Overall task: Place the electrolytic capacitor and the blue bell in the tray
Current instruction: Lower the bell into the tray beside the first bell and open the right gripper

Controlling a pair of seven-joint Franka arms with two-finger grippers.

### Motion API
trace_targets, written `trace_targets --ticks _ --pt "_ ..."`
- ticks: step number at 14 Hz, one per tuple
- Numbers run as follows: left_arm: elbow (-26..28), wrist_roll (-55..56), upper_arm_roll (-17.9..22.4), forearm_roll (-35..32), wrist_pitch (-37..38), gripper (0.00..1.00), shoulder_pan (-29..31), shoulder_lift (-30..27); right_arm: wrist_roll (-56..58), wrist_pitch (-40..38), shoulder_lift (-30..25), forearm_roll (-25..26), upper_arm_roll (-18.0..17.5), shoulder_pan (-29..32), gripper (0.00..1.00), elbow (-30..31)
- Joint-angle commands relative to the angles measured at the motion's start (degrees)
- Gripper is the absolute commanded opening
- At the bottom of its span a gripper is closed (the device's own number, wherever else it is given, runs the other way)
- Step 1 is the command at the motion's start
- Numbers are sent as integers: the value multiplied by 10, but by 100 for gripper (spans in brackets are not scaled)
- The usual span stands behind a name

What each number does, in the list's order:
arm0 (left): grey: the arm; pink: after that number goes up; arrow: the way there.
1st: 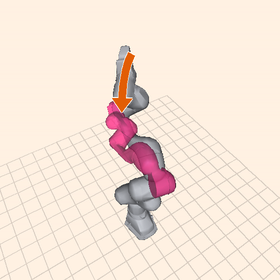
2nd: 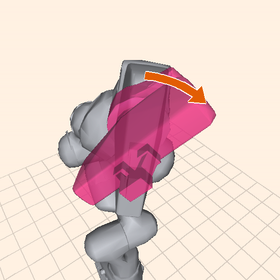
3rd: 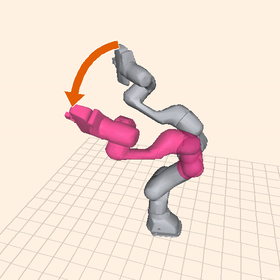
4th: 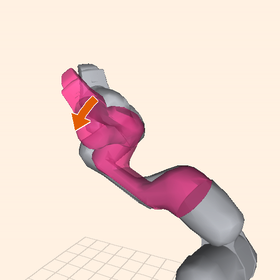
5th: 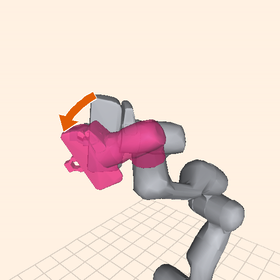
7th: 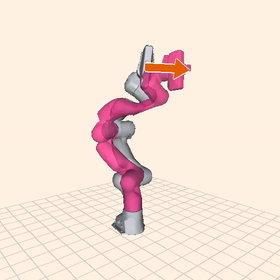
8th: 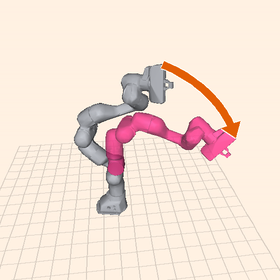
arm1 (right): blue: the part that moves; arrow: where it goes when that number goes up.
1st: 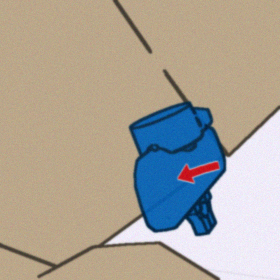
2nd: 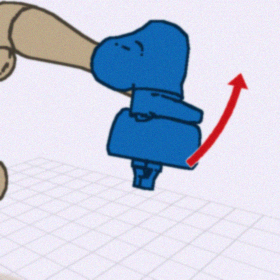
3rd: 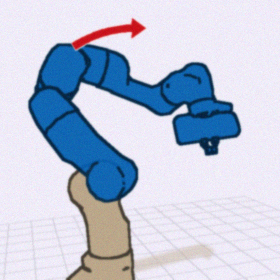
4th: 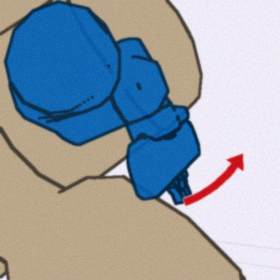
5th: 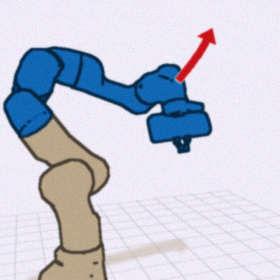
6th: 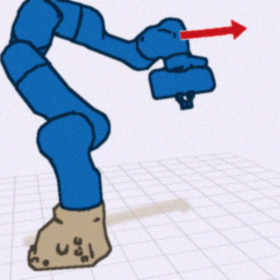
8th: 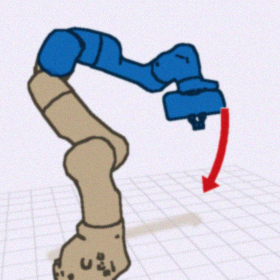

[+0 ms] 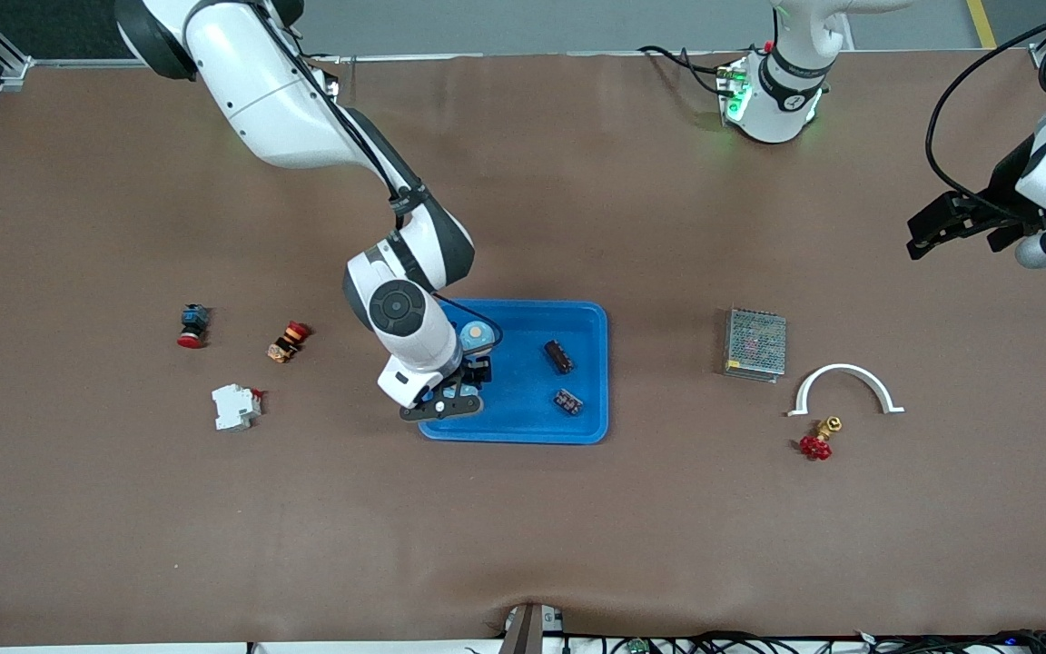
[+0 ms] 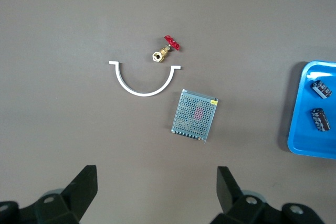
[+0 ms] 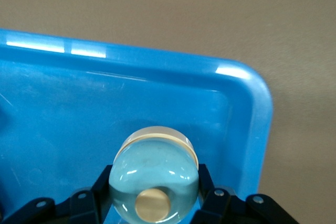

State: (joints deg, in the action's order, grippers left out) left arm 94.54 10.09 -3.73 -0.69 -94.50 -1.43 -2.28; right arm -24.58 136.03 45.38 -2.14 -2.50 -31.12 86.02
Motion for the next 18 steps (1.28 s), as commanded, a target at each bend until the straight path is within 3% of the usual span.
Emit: trace_targets --ticks 1,10,11,12,18 --pt "-8 -4 -1 10 -1 100 2 3 -11 -1 15 11 1 -3 48 -17" --pt "-8 -12 0 10 5 100 5 3 -10 11 33 10 1 -15 50 -17" --pt "-8 -11 0 10 5 100 5 3 -12 11 33 10 1 -16 61 -17" --pt "-8 -11 0 10 5 100 5 3 -12 11 32 9 1 -15 99 -17" --pt "-7 -11 0 11 4 100 5 3 -7 -1 9 6 0 -13 100 -16"
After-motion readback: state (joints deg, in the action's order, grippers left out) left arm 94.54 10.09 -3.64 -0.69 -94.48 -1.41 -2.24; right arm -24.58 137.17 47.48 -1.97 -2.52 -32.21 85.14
